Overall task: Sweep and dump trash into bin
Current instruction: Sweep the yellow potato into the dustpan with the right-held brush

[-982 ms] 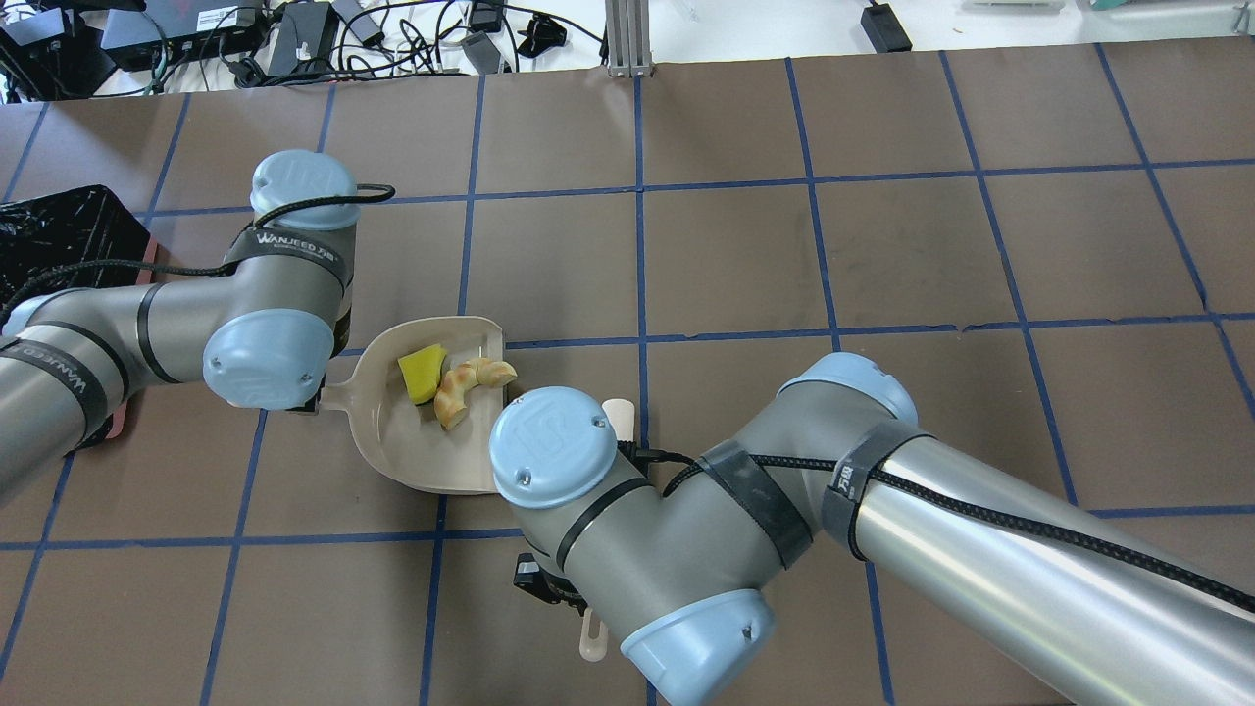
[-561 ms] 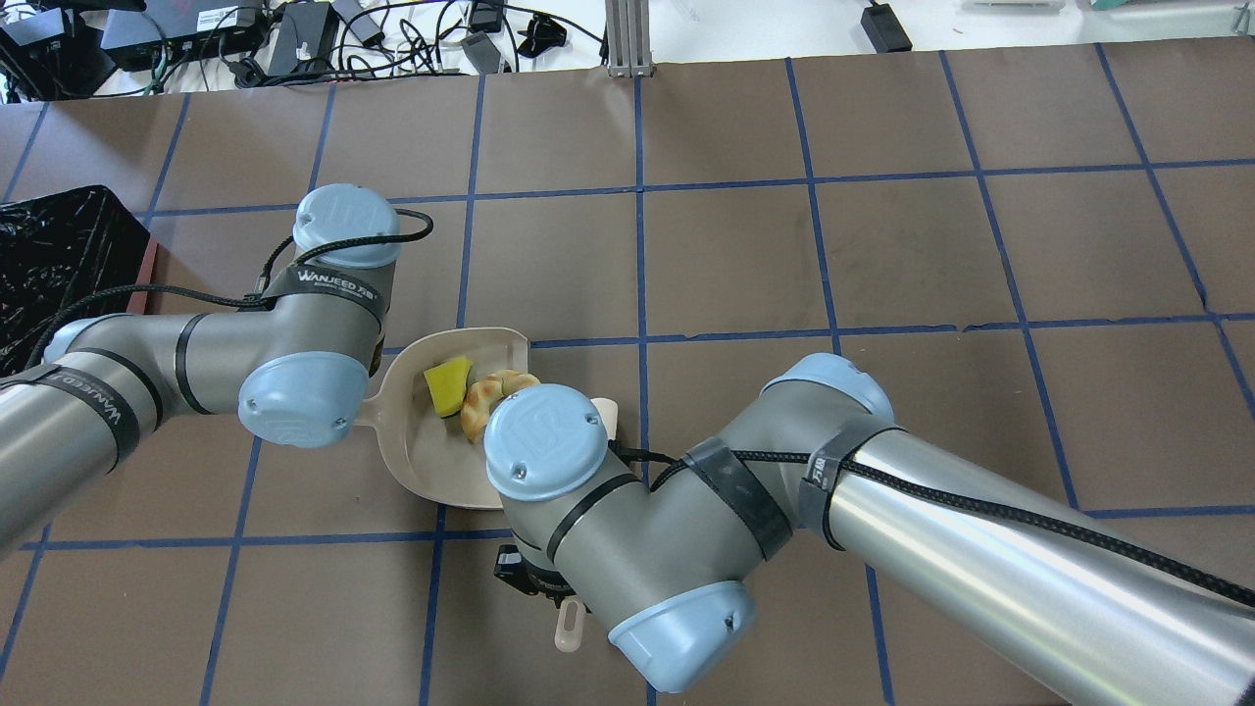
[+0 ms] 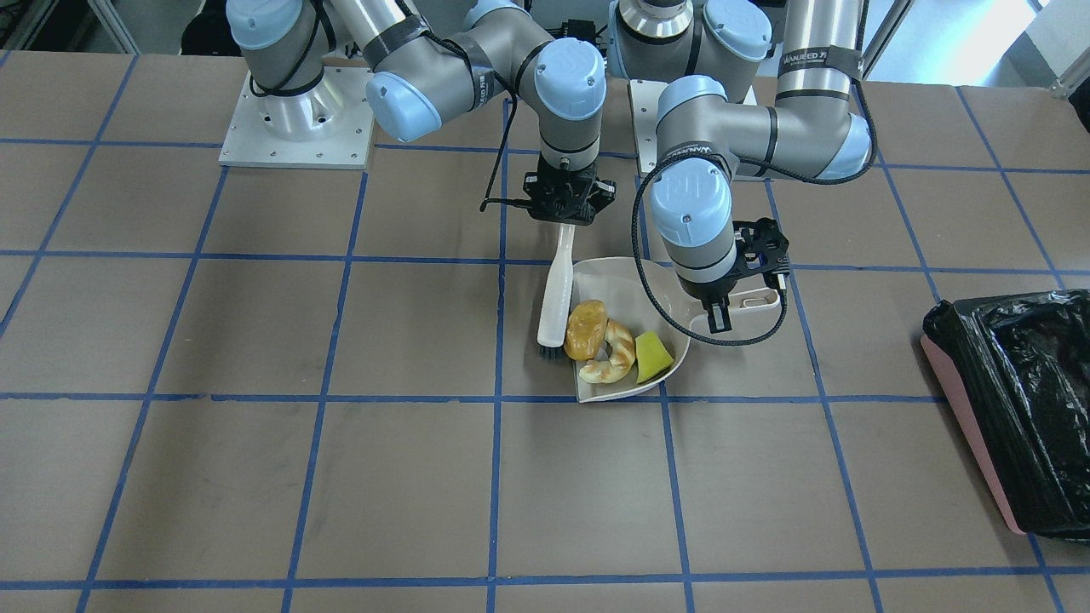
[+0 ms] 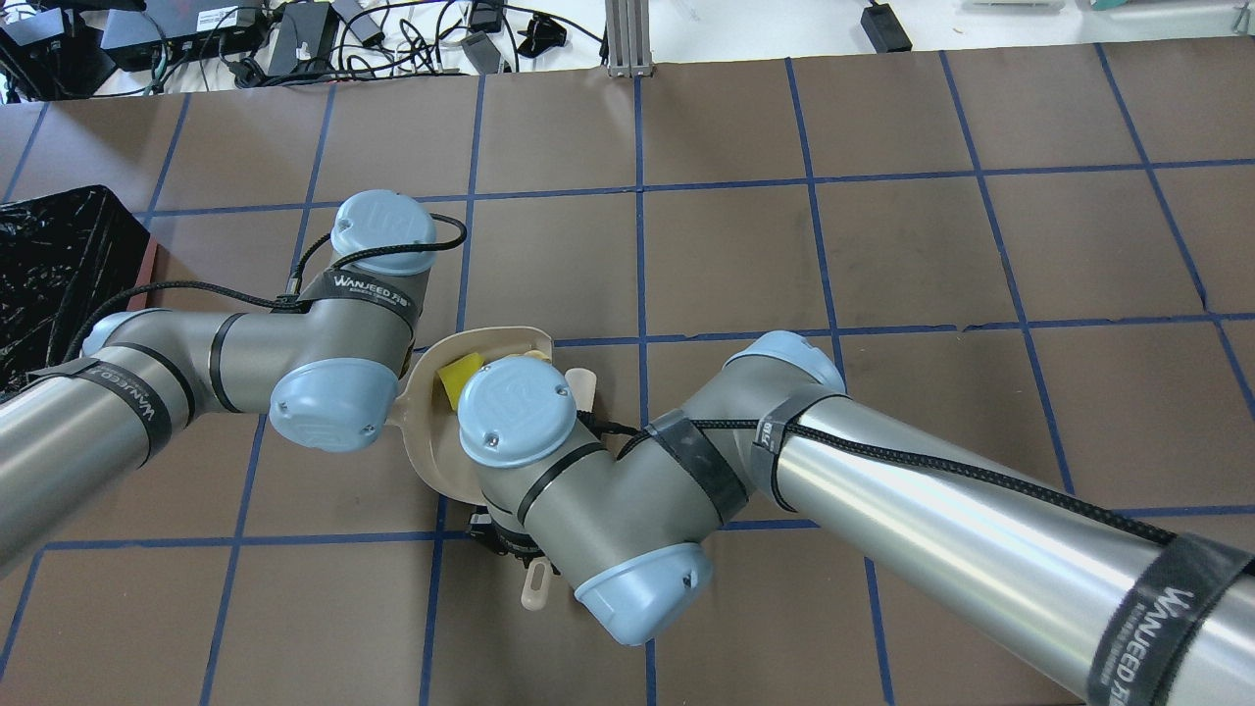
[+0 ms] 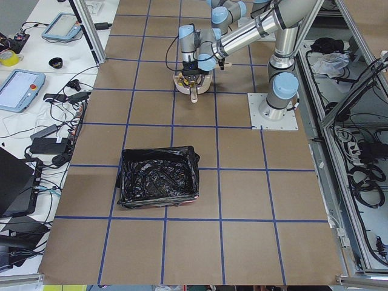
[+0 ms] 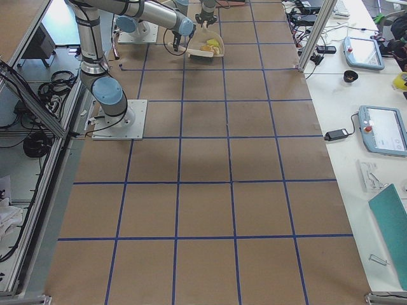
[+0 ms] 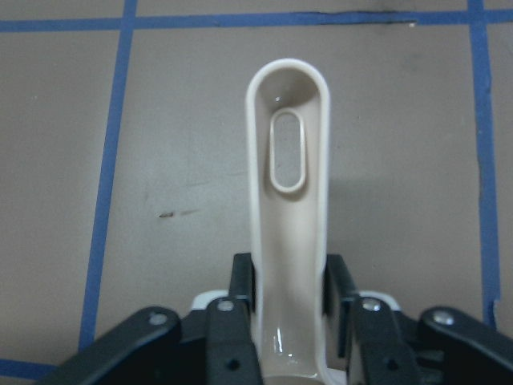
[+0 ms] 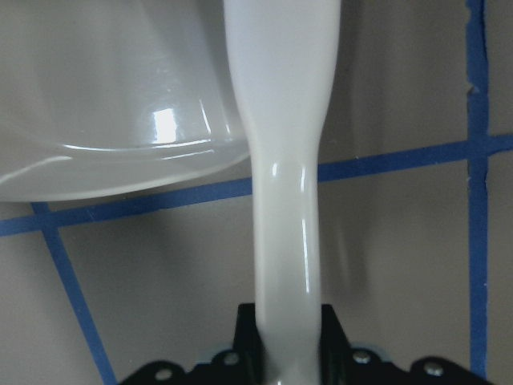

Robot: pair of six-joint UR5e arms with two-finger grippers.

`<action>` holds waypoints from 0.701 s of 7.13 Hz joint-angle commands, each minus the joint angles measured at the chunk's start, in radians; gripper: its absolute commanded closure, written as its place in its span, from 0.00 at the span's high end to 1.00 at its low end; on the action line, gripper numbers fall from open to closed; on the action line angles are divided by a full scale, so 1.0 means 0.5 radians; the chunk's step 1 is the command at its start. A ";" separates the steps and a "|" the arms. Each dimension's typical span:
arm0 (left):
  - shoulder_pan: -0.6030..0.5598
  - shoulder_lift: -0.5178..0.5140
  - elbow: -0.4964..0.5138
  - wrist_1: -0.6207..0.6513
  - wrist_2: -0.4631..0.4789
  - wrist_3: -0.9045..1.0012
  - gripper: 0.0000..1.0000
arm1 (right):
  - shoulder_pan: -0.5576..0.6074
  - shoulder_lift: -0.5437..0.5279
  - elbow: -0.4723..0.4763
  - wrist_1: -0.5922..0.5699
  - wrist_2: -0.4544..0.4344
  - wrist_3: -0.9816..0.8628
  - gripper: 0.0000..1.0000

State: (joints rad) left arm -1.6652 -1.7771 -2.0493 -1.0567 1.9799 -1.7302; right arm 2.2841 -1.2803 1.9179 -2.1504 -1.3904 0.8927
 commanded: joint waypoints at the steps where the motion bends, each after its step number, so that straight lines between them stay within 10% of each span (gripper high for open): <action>1: -0.099 -0.011 0.058 0.015 -0.030 0.003 0.00 | 0.000 0.008 -0.080 0.015 0.007 0.046 0.00; 5: -0.136 0.017 0.128 0.015 -0.275 0.131 0.00 | 0.009 -0.111 -0.087 0.280 -0.093 -0.061 0.00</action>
State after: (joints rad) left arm -1.7295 -1.7779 -1.9936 -1.0504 1.8809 -1.6980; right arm 2.2878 -1.2954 1.8711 -2.0856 -1.3943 0.8888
